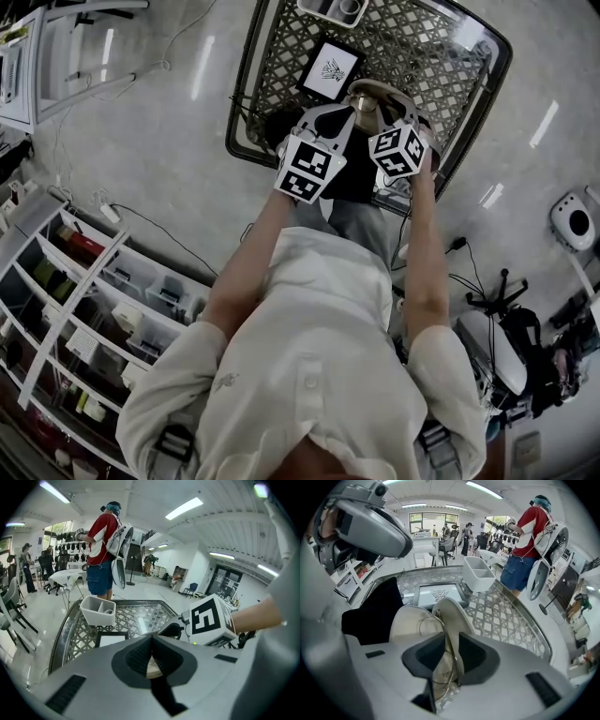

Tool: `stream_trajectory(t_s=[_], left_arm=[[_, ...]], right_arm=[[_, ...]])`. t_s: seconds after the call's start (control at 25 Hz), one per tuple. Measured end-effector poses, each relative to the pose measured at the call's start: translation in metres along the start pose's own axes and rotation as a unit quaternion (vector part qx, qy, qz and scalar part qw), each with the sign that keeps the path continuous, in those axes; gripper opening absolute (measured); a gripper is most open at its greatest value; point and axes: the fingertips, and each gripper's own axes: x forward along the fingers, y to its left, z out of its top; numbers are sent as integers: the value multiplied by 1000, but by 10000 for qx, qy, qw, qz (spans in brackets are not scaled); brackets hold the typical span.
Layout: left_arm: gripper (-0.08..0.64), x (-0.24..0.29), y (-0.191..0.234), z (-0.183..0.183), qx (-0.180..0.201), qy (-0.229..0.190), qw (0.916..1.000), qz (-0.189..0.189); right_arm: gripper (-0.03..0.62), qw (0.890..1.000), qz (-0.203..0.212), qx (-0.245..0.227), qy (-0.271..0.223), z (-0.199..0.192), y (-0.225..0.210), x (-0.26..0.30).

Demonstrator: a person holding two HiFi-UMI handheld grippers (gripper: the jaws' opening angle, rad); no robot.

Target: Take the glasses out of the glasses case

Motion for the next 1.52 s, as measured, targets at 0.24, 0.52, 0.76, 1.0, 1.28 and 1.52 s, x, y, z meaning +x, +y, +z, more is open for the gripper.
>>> stream_trajectory(t_s=[0.24,0.52,0.76,1.0,1.28,1.52], left_arm=[[14,2,4,1,-38,11,10000,-25],[14,-3,6,4,-37,12,10000,-57],[14,-2,14,2,-24,25,10000,-79],[14,-5,11,3,42,29,9999,-109],[14,-5,8,6,142,-1,9998,-124],[14,-7,4,8,196,-20,9997,-132]], right_arm=[[98,9997,199,-60,128,-5,4,7],[77,9991,324,37,255,-8,6,12],[41,9980,513,-14,366,-8,11,23],[21,9976,577,-58,377,-9,19,20],[20,9981,535,37,317,-8,18,19],[20,9984,492,72,270,-7,19,15]])
